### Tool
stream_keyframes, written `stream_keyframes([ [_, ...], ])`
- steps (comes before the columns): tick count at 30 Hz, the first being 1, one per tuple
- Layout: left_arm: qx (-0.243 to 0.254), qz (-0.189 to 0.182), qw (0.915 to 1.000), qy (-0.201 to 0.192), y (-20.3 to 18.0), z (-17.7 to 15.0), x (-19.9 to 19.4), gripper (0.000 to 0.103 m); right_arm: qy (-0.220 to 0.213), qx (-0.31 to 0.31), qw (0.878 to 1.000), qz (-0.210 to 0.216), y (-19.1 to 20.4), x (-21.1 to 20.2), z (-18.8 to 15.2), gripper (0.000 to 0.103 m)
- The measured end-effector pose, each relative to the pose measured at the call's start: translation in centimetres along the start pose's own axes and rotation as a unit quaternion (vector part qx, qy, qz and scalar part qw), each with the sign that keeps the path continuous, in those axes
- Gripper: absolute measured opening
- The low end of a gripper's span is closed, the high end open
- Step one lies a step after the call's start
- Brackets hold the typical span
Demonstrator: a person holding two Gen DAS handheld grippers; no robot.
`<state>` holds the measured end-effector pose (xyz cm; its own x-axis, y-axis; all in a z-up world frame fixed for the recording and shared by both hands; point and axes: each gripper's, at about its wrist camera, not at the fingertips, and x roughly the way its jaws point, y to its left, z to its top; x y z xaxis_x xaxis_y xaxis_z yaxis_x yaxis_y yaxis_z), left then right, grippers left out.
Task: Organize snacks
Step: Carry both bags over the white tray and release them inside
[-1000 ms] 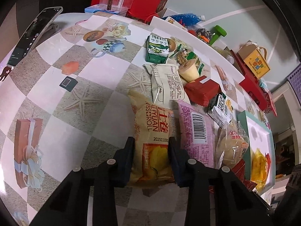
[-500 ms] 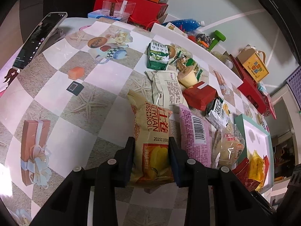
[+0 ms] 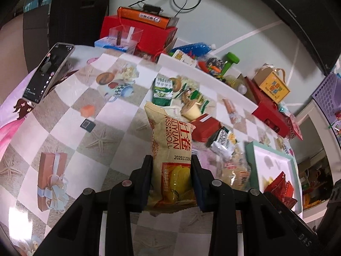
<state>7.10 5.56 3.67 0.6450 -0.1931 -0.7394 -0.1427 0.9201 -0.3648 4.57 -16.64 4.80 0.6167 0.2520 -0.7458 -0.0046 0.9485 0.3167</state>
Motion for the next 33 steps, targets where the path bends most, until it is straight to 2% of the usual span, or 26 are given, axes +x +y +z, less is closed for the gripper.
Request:
stream_keyframes([
  [6,0.011,-0.037,0.9992,-0.001,-2.0,-0.2,0.5,0.036,-0.028,0.018,0.999,-0.014,-2.1,-0.9,1.1,0.058],
  [13,0.059,-0.068,0.9959,0.007,-6.2,-1.0,1.6,0.036,-0.070,0.061,0.993,-0.068,-6.8,-3.0,2.1,0.058],
  [21,0.123,-0.116,0.9855,0.019,-12.2,-1.7,2.6,0.036,-0.103,0.112,0.984,-0.091,-11.9,-4.4,2.8,0.058],
  [24,0.143,-0.136,0.9801,0.018,-14.4,-2.0,2.8,0.036,-0.113,0.134,0.981,-0.086,-13.6,-4.3,3.3,0.058],
  [33,0.192,-0.156,0.9680,0.041,-19.4,-3.2,5.7,0.036,-0.121,0.172,0.974,-0.080,-17.3,-3.0,3.5,0.058],
])
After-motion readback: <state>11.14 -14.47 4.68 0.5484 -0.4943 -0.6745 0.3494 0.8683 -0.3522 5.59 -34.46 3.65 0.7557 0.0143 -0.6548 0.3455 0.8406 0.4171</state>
